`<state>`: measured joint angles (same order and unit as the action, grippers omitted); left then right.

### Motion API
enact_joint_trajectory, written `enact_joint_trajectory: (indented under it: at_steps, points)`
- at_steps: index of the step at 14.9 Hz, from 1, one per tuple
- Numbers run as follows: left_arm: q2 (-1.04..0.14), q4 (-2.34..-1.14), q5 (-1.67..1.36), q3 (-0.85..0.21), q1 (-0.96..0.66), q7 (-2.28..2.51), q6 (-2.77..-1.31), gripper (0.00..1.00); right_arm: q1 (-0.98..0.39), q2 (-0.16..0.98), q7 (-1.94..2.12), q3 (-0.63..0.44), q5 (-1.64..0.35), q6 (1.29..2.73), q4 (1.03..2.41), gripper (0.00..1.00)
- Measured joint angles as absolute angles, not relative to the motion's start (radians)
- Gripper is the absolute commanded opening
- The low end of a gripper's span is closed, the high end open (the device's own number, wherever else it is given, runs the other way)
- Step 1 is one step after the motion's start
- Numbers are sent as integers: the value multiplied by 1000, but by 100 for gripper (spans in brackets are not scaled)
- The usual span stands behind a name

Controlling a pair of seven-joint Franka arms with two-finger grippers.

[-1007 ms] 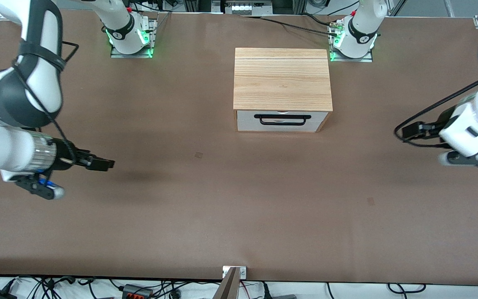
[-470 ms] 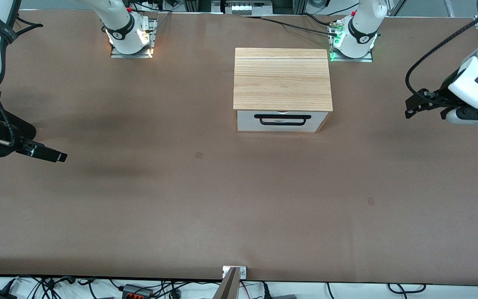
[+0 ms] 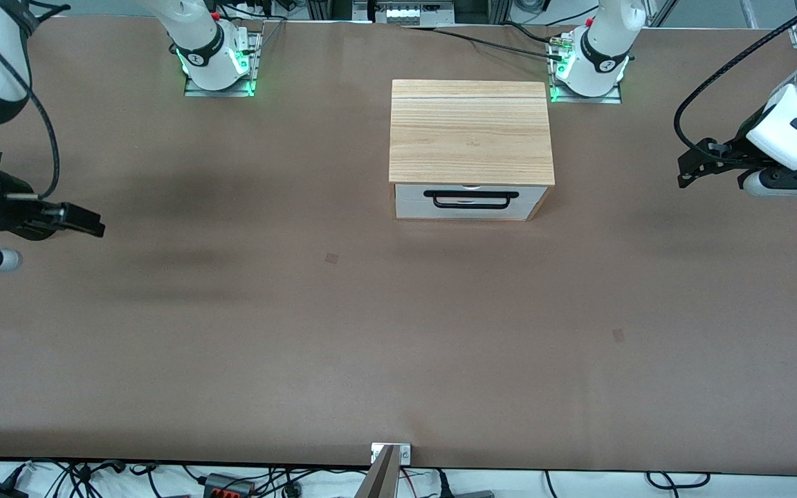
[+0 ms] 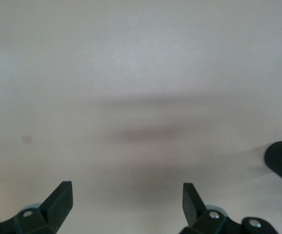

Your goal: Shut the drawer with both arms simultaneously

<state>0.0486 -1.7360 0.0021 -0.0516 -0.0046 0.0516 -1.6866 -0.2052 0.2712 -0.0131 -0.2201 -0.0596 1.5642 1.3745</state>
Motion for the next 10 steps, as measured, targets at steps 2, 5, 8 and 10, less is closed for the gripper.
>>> enact_joint_trajectory:
  at_steps: [2, 5, 8, 10]
  points:
    - [49, -1730, 2, -52, -5, 52, -1668, 100, -173, 221, 53, -189, -24, 1565, 1428, 100]
    - [49, -1726, 2, -52, -5, 52, -1658, 100, -136, 154, 105, -184, -11, 1565, 1491, 100]
    - [44, -1714, 2, -52, -5, 51, -1654, 100, -126, 124, 117, -182, 21, 1572, 1516, 100]
    - [32, -1693, 2, -52, -5, 50, -1652, 100, -125, 123, 117, -178, 28, 1581, 1523, 100]
